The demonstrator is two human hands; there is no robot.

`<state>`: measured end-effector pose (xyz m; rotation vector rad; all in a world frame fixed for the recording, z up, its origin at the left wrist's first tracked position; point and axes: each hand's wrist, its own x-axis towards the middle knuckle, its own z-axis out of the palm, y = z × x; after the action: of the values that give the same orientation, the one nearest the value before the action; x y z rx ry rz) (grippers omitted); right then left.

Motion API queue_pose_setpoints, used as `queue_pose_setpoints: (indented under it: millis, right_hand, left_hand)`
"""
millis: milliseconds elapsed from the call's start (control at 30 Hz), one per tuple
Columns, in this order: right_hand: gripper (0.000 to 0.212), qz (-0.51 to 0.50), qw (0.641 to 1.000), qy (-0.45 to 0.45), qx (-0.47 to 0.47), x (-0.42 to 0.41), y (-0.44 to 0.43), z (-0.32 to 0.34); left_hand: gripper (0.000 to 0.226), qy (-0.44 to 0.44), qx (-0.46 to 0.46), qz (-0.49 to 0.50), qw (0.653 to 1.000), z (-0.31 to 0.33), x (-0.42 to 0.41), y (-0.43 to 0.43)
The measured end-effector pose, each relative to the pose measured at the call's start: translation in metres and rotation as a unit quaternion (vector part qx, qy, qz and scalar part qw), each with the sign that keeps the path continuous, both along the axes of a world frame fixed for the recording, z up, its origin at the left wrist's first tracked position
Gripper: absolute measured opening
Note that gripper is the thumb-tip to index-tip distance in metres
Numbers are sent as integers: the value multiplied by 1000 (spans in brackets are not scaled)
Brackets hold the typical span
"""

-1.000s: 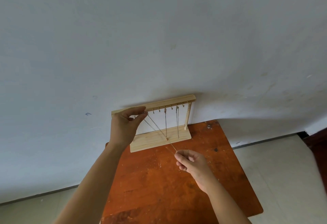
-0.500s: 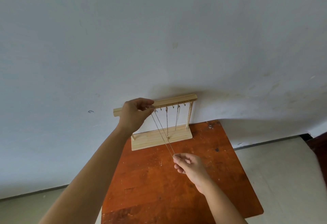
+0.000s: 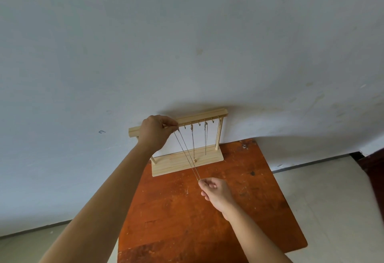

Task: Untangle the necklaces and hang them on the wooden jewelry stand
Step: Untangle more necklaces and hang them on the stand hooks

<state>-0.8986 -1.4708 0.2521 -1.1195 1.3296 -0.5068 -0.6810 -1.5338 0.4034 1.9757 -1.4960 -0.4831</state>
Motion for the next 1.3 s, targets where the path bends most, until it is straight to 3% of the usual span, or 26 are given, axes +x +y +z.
queue_pose_setpoints:
  millis: [233, 500, 667, 800, 967, 1133, 1300]
  right_hand:
    - [22, 92, 985, 119, -83, 27, -32, -28]
    - [32, 116, 976, 155, -97, 31, -46, -31]
    - [43, 103, 971, 149, -153, 9, -38, 7]
    - [46, 88, 964, 138, -208, -18, -17, 48]
    - [34, 22, 972, 126, -199, -54, 33, 66]
    - [33, 62, 965, 171, -187, -74, 75, 61]
    - [40, 125, 950, 176, -227, -69, 79, 77]
  left_hand:
    - [9, -35, -16, -19, 999, -10, 3, 2]
    - [18, -133, -36, -84, 987, -19, 7, 13]
    - [31, -161, -100, -5, 982, -3, 2, 43]
    - [28, -26, -156, 94, 983, 5, -16, 97]
    - [26, 130, -74, 162, 975, -44, -46, 175]
    - [27, 193, 31, 170, 966, -92, -65, 239]
    - [23, 214, 30, 237, 947, -91, -56, 272]
